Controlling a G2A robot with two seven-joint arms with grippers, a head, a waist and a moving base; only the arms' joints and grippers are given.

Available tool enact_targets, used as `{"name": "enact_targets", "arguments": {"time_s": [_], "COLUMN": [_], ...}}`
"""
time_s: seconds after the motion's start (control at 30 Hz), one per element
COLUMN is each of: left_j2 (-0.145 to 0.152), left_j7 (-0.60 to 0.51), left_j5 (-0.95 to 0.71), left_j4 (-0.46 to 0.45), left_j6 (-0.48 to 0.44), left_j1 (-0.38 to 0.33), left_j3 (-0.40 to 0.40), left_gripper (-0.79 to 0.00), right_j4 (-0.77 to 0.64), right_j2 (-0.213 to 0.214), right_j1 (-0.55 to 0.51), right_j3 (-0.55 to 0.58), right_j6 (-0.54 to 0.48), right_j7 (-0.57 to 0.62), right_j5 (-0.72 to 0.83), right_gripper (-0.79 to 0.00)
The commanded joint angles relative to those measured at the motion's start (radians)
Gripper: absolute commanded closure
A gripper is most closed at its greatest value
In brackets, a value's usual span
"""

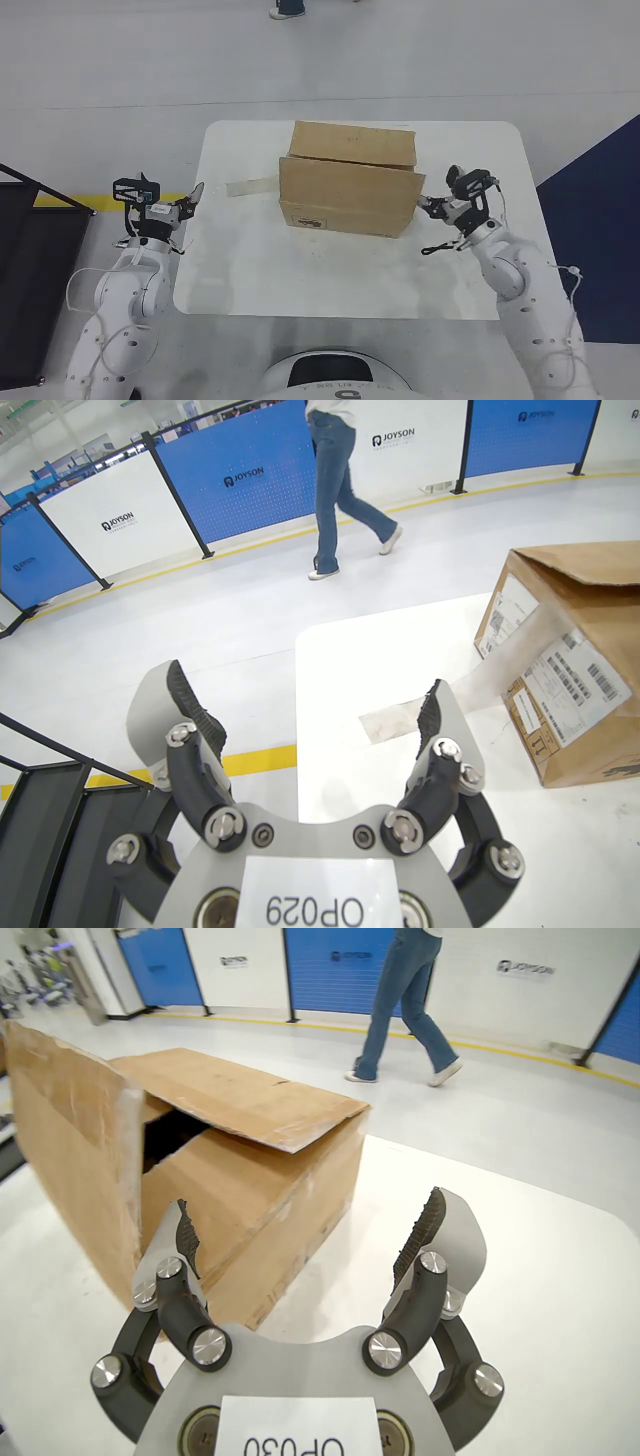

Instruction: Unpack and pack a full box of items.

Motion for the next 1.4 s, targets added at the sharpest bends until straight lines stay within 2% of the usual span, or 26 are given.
{"name": "enact_targets", "arguments": {"time_s": [0.0, 0.17, 0.37, 0.6, 0.9, 1.0, 1.2, 1.37], "left_j2": [0.0, 0.0, 0.0, 0.0, 0.0, 0.0, 0.0, 0.0], "left_j7": [0.0, 0.0, 0.0, 0.0, 0.0, 0.0, 0.0, 0.0], "left_j5": [0.0, 0.0, 0.0, 0.0, 0.0, 0.0, 0.0, 0.0], "left_j4": [0.0, 0.0, 0.0, 0.0, 0.0, 0.0, 0.0, 0.0], "left_j6": [0.0, 0.0, 0.0, 0.0, 0.0, 0.0, 0.0, 0.0], "left_j1": [0.0, 0.0, 0.0, 0.0, 0.0, 0.0, 0.0, 0.0], "left_j3": [0.0, 0.0, 0.0, 0.0, 0.0, 0.0, 0.0, 0.0], "left_gripper": [-0.785, -0.785, -0.785, -0.785, -0.785, -0.785, -0.785, -0.785], "right_j4": [0.026, 0.057, 0.012, -0.021, 0.016, 0.021, 0.007, -0.044], "right_j2": [0.007, 0.025, 0.038, 0.043, 0.038, 0.038, 0.051, 0.049], "right_j1": [0.014, 0.036, -0.004, -0.065, -0.051, -0.051, -0.106, -0.138], "right_j3": [0.024, 0.05, 0.074, 0.063, -0.008, -0.018, 0.08, 0.117], "right_j6": [-0.113, -0.297, -0.355, -0.304, -0.165, -0.167, -0.308, -0.167], "right_j7": [0.025, 0.096, 0.087, 0.042, 0.036, 0.022, -0.106, -0.082], "right_j5": [0.065, 0.099, 0.008, -0.175, -0.26, -0.244, -0.072, -0.023], "right_gripper": [-0.785, -0.785, -0.785, -0.785, -0.785, -0.785, -0.785, -0.785]}}
